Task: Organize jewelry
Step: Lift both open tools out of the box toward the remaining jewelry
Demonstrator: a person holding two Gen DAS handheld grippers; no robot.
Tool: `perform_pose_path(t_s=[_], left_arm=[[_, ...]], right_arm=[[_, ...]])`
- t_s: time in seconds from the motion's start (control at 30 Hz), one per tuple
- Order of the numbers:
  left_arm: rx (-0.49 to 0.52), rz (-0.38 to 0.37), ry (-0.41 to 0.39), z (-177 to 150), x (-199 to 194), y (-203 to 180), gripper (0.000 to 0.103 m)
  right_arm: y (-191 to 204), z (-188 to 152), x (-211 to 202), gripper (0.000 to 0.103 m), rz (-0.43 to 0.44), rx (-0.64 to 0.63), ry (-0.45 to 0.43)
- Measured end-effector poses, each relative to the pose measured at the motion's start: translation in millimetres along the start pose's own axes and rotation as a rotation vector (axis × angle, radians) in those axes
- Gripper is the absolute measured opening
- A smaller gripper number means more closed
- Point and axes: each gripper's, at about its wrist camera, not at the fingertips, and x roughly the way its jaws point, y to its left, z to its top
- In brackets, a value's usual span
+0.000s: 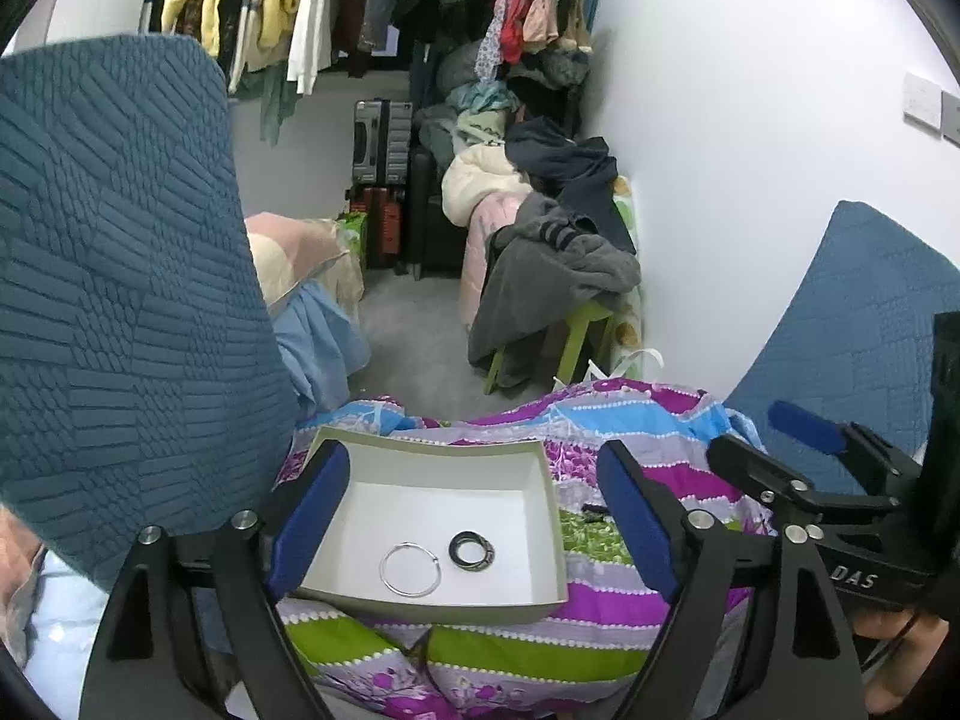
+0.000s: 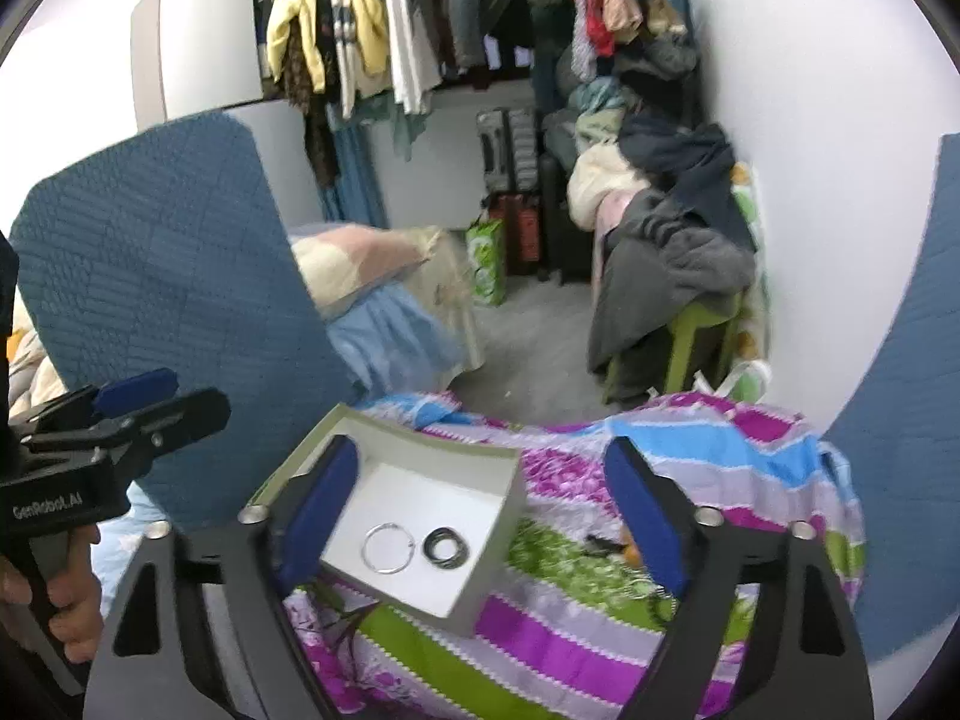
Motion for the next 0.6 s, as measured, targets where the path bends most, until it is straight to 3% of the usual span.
perform_pose_path(t_s=[0.1, 0.17, 0.27, 0.6], left_arm=[[-0.023, -0.024, -0.004, -4, -5, -11, 0.089], [-0.013, -0.032, 0.012, -7, -4, -20, 0.102], [0.031, -0.004, -0.004, -14, -6, -35, 0.102], [0.053, -0.027, 0.046, -39, 3, -71, 0.102]], right_arm=[[-11, -2, -12, 0.101, -0.020, 0.009, -0.020], [-19, -4, -19, 0.103, -0.037, 0.018, -0.031], [-29, -12, -27, 0.103, -0.054, 0.023, -0.036], [-56, -42, -46, 0.103, -0.097, 0.026, -0.051]])
